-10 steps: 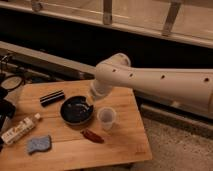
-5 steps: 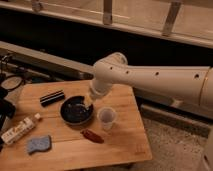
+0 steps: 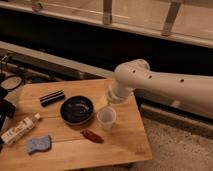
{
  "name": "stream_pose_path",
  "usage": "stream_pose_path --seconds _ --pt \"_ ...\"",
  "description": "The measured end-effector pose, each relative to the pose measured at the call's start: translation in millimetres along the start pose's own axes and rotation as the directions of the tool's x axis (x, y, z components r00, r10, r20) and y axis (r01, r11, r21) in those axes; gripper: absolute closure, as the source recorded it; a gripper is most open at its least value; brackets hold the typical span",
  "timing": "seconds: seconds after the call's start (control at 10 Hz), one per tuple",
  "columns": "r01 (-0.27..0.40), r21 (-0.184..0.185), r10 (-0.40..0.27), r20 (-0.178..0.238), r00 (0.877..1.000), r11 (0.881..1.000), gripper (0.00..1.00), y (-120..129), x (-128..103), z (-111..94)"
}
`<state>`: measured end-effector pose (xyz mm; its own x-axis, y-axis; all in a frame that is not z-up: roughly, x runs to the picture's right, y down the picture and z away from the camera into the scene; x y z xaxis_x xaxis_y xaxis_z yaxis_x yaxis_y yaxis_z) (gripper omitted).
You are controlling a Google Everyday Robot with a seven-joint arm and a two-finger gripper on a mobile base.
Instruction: Place the ceramic cup in the ceramic bowl
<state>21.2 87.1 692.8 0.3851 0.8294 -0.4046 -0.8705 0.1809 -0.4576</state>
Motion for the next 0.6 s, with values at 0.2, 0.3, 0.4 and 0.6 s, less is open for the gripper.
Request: stream_pose_path --seconds 0.2,0.3,0.4,0.6 --pt "0.035 0.001 -0.035 0.002 0.999 0.999 0.2 4.6 -3.5 2.0" --pt "0.016 0.009 -0.016 -0.013 1.0 1.0 0.2 3.2 -5.2 3.8" --pt "-0.011 0.02 0.012 -0.033 0.999 1.0 0.2 -0.7 -5.6 8.3" --pt "-0.104 0.037 0.107 -0.079 0.991 0.994 0.2 -29.6 12.4 23.8"
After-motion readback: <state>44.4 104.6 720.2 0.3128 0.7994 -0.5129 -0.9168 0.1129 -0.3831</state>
